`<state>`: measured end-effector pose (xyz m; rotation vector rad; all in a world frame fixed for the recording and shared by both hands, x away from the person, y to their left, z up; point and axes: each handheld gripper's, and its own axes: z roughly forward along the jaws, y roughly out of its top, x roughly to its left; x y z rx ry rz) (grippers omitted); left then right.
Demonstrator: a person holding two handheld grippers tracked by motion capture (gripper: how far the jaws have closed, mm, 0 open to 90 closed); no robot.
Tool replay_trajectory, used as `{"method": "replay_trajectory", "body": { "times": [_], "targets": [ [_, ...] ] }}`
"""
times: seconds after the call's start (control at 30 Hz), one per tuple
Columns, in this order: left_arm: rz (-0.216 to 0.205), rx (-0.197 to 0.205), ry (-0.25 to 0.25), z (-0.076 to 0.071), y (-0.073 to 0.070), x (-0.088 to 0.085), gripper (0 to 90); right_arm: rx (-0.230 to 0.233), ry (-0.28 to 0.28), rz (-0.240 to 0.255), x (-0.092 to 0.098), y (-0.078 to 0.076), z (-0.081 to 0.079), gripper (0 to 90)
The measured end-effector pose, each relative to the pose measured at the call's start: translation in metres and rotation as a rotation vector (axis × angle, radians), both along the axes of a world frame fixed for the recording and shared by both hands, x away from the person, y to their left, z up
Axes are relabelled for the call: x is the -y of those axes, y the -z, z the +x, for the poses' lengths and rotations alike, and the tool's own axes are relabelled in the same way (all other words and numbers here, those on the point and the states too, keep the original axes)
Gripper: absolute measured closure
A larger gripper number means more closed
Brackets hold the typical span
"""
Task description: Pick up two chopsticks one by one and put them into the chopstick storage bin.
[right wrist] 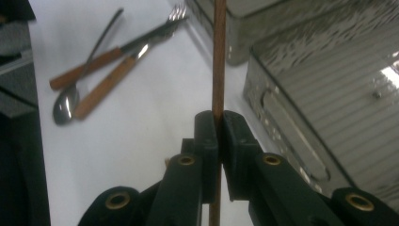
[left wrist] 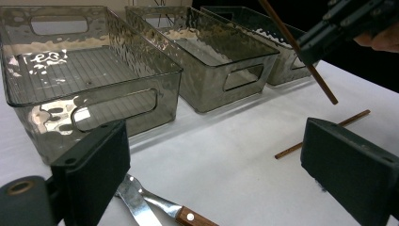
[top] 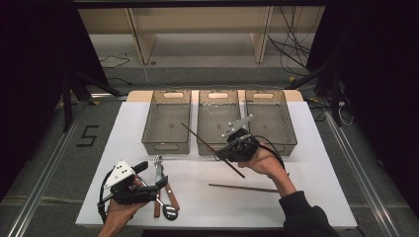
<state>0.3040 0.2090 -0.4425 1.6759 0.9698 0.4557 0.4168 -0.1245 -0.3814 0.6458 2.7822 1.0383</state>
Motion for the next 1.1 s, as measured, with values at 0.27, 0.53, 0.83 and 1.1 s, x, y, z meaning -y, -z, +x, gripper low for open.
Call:
{"method": "replay_trajectory", "body": {
  "times": [0.27,0.53,0.83,1.1],
  "targets": [
    [-0.003,0.001,-0.003,0.000,0.000,0.000,7.8,0.005,0.029,0.090,-0.013,-0.008,0.010,85.6],
    [-0.009,0.001,-0.003,0.000,0.000,-0.001,7.8,0.012,0.061,0.139,-0.025,-0.012,0.021,85.6],
    [-0.008,0.001,-0.002,0.000,0.000,-0.001,7.8,-0.001,0.112,0.188,-0.030,-0.014,0.030,85.6],
    [-0.008,0.002,-0.002,0.000,-0.001,-0.002,7.8,-0.010,0.142,0.224,-0.043,-0.021,0.037,85.7]
  ]
}}
